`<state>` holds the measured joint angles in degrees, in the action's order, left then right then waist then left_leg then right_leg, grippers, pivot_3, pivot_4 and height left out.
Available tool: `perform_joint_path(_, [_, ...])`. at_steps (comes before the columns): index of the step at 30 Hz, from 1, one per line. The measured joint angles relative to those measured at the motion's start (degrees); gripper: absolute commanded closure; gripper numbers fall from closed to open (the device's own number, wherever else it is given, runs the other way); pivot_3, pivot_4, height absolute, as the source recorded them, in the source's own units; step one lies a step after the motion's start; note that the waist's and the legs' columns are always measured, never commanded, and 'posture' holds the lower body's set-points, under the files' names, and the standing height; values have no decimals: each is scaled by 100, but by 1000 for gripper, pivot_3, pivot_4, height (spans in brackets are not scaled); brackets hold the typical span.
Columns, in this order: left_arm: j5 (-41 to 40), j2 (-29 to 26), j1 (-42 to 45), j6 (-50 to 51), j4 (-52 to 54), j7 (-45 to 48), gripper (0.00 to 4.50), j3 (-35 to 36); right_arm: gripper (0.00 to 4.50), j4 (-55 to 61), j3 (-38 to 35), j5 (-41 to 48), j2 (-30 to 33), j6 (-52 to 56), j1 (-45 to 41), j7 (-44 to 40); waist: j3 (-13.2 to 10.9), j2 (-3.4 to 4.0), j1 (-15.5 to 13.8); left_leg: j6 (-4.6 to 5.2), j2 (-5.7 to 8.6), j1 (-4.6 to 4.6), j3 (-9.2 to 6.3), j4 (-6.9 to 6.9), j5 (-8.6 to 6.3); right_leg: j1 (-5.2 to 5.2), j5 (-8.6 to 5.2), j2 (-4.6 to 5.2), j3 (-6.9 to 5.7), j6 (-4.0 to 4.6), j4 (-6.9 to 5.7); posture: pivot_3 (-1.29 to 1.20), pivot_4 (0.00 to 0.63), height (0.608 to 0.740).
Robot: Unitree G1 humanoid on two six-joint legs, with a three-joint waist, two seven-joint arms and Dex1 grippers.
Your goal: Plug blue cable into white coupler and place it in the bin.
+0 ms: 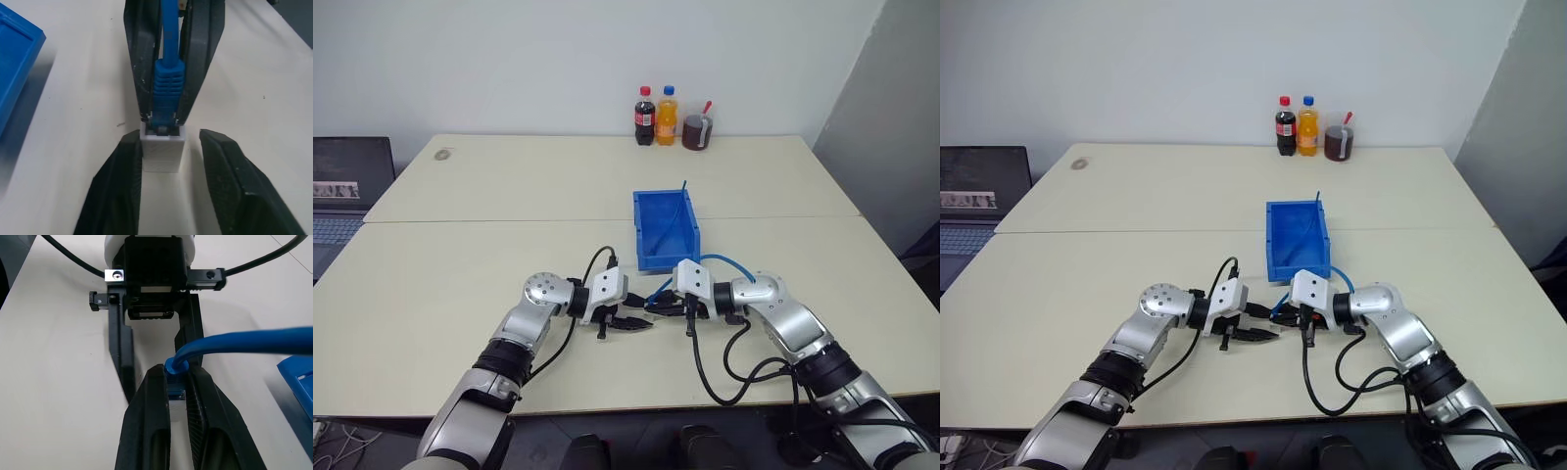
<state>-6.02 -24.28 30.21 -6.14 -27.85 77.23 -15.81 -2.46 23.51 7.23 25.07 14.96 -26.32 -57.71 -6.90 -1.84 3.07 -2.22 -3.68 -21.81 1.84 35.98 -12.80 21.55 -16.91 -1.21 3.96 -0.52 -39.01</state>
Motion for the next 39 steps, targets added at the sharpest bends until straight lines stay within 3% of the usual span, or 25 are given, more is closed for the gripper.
perform_joint_path(7, [-456,-572,-500,1060,1606,-8,408,208,4330,1849,-1051,1072,187,2720,433,641,-91,18,-35,-3,3,-119,-11,6,2,103,13,15,2,-39,-2,0,150,740])
perform_joint_path(9, [-711,-714,-573,1606,2207,-167,36,406,4330,2224,-1532,1606,26,3612,197,938,-156,8,-23,-3,1,-125,-18,5,2,113,12,17,1,-42,-8,0,150,740])
perform_joint_path(12, [-1229,-874,-503,2632,3184,-643,36,915,4330,2402,-2619,2511,-339,4955,-788,1504,-209,13,2,-3,4,-147,-25,7,3,137,16,17,-6,-50,-10,0,150,740])
perform_joint_path(16, [-1574,-806,-350,3439,3940,-1570,36,1431,4330,1414,-3610,3053,-429,5969,-1901,1995,-211,12,-19,-3,14,-171,-17,6,2,154,21,24,-4,-48,1,0,150,740])
perform_joint_path(21, [-1397,-171,-231,3508,4232,-3049,36,1696,4330,-747,-3216,2466,-179,5611,-2849,2234,-213,12,-52,-3,23,-206,0,14,2,184,42,30,6,-47,8,0,150,740])
perform_joint_path(31, [-1426,164,-553,3819,4747,-3938,0,1693,2051,-3409,-2824,1804,-303,4512,-4027,2070,-219,18,-49,-3,16,-219,9,8,2,197,42,27,2,-46,7,0,150,740])
perform_joint_path(37, [-1430,146,-615,3818,4766,-3965,0,1692,445,-3658,-2653,1606,-212,4359,-4090,1811,-220,19,-83,-4,20,-218,12,13,2,197,43,30,1,-46,4,0,150,740])
perform_joint_path(39, [-1429,176,-609,3817,4729,-4054,0,1700,289,-3421,-2616,1586,-72,4364,-4017,1794,-221,20,-107,-4,20,-218,11,12,2,197,42,30,0,-46,4,0,150,740])
